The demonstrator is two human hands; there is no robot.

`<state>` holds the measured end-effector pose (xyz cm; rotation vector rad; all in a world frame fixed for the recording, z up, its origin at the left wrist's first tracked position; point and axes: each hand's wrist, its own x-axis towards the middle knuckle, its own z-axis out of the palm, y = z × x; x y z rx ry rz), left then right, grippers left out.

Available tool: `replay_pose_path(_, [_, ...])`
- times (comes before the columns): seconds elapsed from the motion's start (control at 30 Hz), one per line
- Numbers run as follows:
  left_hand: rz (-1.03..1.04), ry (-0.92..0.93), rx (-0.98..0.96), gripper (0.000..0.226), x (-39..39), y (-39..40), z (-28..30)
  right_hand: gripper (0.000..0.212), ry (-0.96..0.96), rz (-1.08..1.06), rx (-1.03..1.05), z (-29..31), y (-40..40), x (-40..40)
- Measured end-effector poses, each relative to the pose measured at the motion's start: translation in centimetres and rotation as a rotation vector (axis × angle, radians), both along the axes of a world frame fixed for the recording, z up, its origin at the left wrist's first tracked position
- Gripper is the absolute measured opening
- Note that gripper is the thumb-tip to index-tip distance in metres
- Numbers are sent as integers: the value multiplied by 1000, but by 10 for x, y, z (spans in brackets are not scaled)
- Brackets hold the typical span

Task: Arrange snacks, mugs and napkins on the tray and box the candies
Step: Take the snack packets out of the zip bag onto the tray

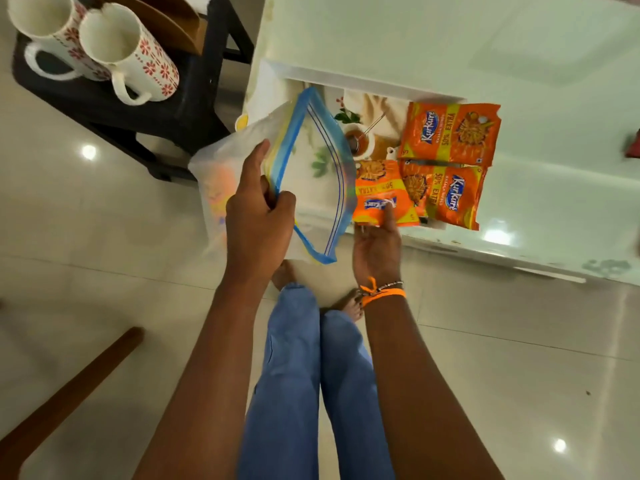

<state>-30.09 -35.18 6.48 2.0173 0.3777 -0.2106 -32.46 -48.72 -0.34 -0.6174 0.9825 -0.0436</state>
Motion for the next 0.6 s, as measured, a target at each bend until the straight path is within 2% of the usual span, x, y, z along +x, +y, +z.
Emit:
replay_pose_path(0.07, [-4, 13, -15, 57, -1, 0, 1, 45, 49, 179, 26, -8, 9, -6])
replay_pose_path(0.17, [10, 12, -49, 57, -2, 3, 3, 50, 36, 323, -4, -5, 8, -15])
replay_pose_path(0.23, [30, 4, -81, 56, -3, 7, 3, 45, 109, 487, -44, 3, 2, -17])
replay_pose_path(0.3, [63, 1, -121, 55, -2, 12, 5, 37, 227, 696, -222, 16, -4, -15])
replay_pose_path(0.37, [114, -15, -161, 54, -1, 21, 8, 25, 256, 799, -539, 32, -9, -10])
replay_pose_path(0.43, [166, -39, -175, 52, 0, 31, 9, 29, 155, 716, -776, 55, -7, 0])
replay_pose_path(0.5, [227, -58, -174, 49, 1, 41, 15, 34, -71, 653, -758, 76, 5, 19])
replay_pose_path(0.57, [277, -66, -186, 47, 1, 49, 22, 32, -235, 778, -680, 86, 31, 38])
replay_pose_path(0.6, [288, -65, -188, 48, 0, 51, 25, 30, -239, 921, -698, 85, 47, 50])
